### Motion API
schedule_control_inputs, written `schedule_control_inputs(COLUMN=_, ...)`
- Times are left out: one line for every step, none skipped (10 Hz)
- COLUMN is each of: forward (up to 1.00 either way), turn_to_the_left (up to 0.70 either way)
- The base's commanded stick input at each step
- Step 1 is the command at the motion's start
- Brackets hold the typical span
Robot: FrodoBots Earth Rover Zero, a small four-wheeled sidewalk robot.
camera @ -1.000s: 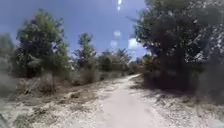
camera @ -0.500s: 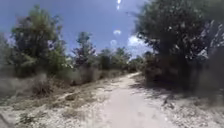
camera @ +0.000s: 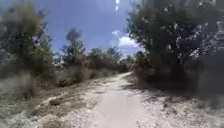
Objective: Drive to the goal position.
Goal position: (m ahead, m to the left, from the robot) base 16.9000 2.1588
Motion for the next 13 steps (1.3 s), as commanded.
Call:
schedule_control_inputs(forward=0.5, turn_to_the_left=0.0)
schedule_control_inputs(forward=0.5, turn_to_the_left=0.0)
schedule_control_inputs(forward=0.5, turn_to_the_left=0.0)
schedule_control_inputs(forward=0.5, turn_to_the_left=0.0)
schedule_control_inputs(forward=0.5, turn_to_the_left=0.0)
schedule_control_inputs(forward=0.5, turn_to_the_left=0.0)
schedule_control_inputs(forward=0.5, turn_to_the_left=0.0)
schedule_control_inputs(forward=0.5, turn_to_the_left=0.0)
schedule_control_inputs(forward=0.5, turn_to_the_left=0.0)
schedule_control_inputs(forward=0.5, turn_to_the_left=0.0)
schedule_control_inputs(forward=0.5, turn_to_the_left=0.0)
schedule_control_inputs(forward=0.5, turn_to_the_left=0.0)
schedule_control_inputs(forward=0.5, turn_to_the_left=0.0)
